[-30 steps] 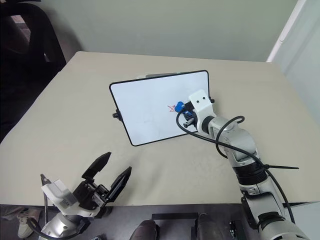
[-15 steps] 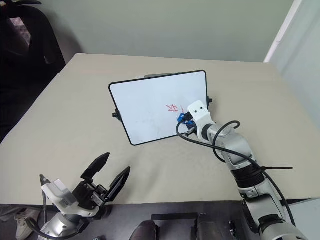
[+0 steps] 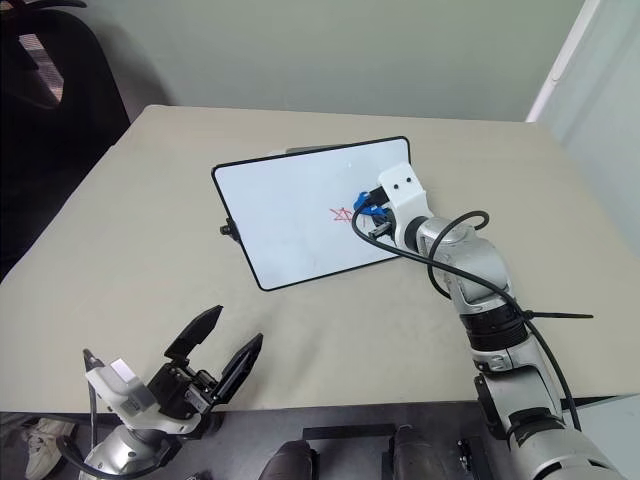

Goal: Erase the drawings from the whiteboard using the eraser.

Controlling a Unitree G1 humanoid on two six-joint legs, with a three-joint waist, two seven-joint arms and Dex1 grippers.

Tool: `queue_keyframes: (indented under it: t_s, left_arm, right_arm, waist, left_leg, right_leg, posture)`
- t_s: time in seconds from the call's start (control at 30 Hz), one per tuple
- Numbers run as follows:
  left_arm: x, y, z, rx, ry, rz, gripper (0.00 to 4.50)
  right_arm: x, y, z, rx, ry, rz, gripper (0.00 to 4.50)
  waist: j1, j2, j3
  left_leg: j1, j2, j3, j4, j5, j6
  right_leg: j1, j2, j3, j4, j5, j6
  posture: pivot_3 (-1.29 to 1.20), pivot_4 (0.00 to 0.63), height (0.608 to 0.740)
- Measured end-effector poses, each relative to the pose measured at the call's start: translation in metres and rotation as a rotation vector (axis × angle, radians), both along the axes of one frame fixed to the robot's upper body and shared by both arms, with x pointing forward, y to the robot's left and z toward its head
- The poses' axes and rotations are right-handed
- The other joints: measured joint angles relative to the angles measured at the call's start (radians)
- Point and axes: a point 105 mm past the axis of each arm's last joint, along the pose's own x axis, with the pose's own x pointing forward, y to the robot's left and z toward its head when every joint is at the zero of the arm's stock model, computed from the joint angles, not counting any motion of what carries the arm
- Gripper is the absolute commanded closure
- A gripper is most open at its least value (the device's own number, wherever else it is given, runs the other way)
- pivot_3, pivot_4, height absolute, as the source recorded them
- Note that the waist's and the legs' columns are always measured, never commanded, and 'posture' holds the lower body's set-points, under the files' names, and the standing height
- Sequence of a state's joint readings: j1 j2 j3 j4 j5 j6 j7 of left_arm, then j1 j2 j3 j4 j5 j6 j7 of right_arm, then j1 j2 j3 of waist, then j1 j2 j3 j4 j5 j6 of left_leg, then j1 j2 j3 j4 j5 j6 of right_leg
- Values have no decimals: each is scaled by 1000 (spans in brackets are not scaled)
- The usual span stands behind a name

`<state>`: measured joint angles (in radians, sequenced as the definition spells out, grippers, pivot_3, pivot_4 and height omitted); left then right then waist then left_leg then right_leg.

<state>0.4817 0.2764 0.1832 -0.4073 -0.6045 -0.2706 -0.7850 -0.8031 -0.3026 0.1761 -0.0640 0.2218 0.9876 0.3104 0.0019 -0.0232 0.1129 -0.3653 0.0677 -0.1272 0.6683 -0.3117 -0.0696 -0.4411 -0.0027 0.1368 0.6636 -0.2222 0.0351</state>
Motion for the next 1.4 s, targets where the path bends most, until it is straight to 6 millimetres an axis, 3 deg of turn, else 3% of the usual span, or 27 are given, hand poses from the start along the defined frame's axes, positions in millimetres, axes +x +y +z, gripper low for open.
queue_keyframes:
  t_s: [0.1,0.27,0.33,0.5,0.73,1.0,1.2,1.4]
  left_arm:
    - [0,0,0,0,0,0,0]
    - [0,0,0,-1,0,0,0]
    - [0,0,0,-1,-1,0,0]
    - [1,0,1,-2,-3,1,0]
    - [2,0,1,-2,-5,0,0]
    - [4,0,3,-4,-14,0,0]
    - [4,1,3,-5,-12,4,0]
    - [3,4,3,-17,-8,12,0]
  right_arm:
    - [-2,-1,-4,-5,8,2,4045]
    - [-18,-6,-58,-110,162,15,4045]
    - [-21,-8,-69,-138,194,15,4045]
    - [-15,-4,-59,-120,159,11,4045]
    - [3,6,7,-53,-26,14,4045]
    - [12,3,23,-32,-70,-16,4045]
    - [12,-5,11,-48,-63,-35,4045]
    - [0,-18,-42,-144,96,-59,4045]
  waist:
    - [1,0,0]
    - [1,-1,-1]
    - [-1,-1,-1]
    - [-5,0,0]
    - [-5,1,1]
    - [-5,1,1]
    - [-4,0,0]
    - [-6,0,0]
  left_leg:
    - [0,0,0,0,0,0]
    - [0,0,0,0,1,-2]
    - [0,0,0,0,2,-4]
    - [0,0,0,0,2,-4]
    - [-1,0,0,-2,3,-4]
    - [-2,0,0,-2,4,-6]
    - [-1,0,0,-1,4,-6]
    - [0,0,0,0,4,-6]
  right_leg:
    - [0,0,0,0,0,0]
    - [1,0,0,0,0,0]
    - [1,0,0,0,1,0]
    - [0,0,0,0,3,-3]
    - [-2,0,0,0,4,-5]
    - [-3,0,0,0,4,-6]
    - [-2,0,0,0,4,-6]
    - [0,0,0,0,5,-7]
  posture:
    - [0,150,740]
    - [0,150,740]
    - [0,150,740]
    - [0,150,740]
    - [0,150,740]
    - [0,150,740]
    - [0,150,740]
    - [0,150,740]
